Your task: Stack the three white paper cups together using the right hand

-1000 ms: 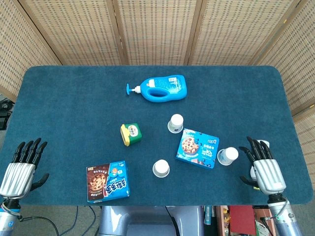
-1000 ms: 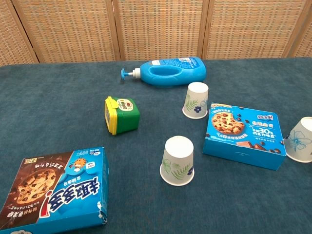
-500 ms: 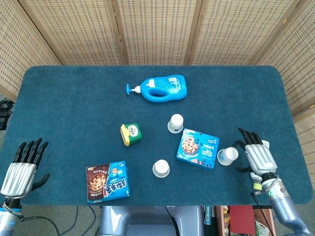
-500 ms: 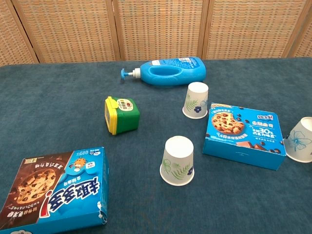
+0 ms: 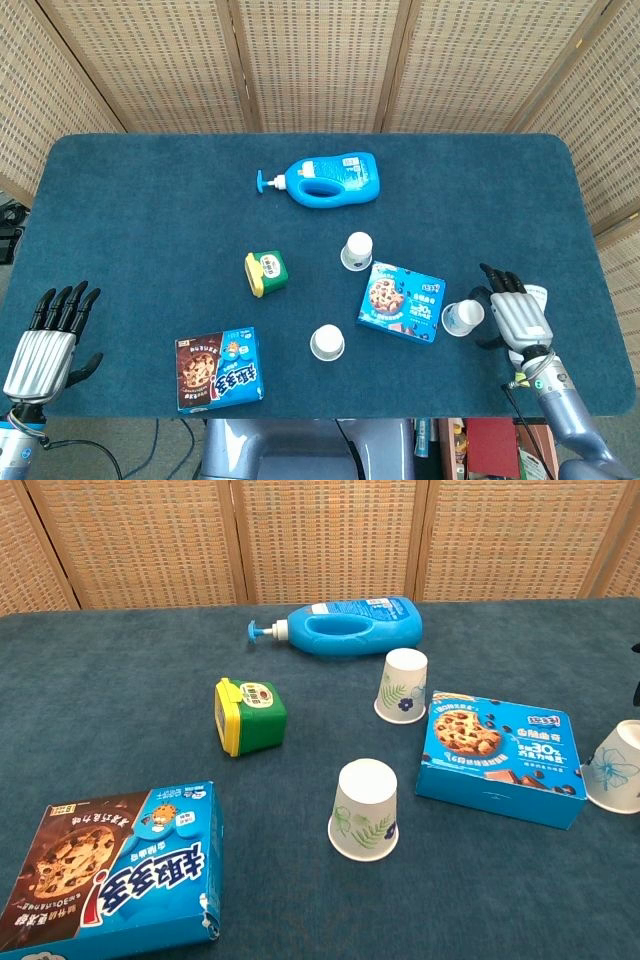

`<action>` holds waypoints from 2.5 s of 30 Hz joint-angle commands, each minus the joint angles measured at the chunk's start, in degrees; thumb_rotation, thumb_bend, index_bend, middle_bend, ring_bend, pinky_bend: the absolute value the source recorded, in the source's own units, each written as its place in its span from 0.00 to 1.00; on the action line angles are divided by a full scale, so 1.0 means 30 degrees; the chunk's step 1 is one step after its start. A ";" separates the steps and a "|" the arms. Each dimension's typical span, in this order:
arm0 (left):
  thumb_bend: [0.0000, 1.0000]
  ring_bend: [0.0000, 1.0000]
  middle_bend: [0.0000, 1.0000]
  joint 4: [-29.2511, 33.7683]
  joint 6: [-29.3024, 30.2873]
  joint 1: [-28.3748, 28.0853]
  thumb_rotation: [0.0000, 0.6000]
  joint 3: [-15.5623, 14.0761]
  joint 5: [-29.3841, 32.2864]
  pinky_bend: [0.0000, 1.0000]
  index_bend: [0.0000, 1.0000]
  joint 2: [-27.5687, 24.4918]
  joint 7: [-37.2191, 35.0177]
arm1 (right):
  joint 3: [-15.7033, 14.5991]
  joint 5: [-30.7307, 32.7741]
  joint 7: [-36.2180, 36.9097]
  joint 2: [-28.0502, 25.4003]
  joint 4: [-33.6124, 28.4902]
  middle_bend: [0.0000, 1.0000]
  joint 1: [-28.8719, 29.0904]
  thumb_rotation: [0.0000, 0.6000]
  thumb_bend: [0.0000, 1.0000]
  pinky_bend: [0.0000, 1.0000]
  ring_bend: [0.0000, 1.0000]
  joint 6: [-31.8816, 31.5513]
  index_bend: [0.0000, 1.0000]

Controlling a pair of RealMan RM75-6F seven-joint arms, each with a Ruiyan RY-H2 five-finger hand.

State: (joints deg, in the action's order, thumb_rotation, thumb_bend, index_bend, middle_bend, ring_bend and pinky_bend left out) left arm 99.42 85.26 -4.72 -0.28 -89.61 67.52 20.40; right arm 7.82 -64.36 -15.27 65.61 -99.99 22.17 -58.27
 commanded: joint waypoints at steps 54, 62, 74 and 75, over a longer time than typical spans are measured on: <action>0.26 0.00 0.00 -0.0142 0.0017 -0.0087 1.00 0.0011 -0.0136 0.00 0.00 0.0113 -0.0222 | 0.1711 0.1286 -0.3190 -0.1548 -0.3689 0.18 0.2946 1.00 0.10 0.09 0.00 -0.1197 0.55; 0.26 0.00 0.00 -0.0146 0.0015 -0.0096 1.00 0.0025 -0.0133 0.00 0.00 0.0099 -0.0251 | 0.1438 0.0795 -0.3104 -0.1093 -0.5207 0.18 0.3384 1.00 0.10 0.09 0.00 -0.1162 0.55; 0.26 0.00 0.00 -0.0201 -0.0031 -0.0127 1.00 0.0070 -0.0053 0.00 0.00 0.0079 -0.0386 | 0.1727 0.1634 -0.3641 0.0373 -0.5625 0.18 0.4412 1.00 0.10 0.09 0.00 -0.1354 0.55; 0.26 0.00 0.00 -0.0208 -0.0027 -0.0128 1.00 0.0083 -0.0035 0.00 0.00 0.0070 -0.0417 | 0.1809 0.1783 -0.3774 0.0478 -0.5719 0.18 0.4566 1.00 0.10 0.09 0.00 -0.1367 0.55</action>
State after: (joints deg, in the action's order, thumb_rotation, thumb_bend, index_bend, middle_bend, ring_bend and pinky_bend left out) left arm 98.80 85.17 -5.10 -0.04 -89.73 67.74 19.16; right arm 13.04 -59.33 -26.29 66.78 -116.92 35.55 -62.30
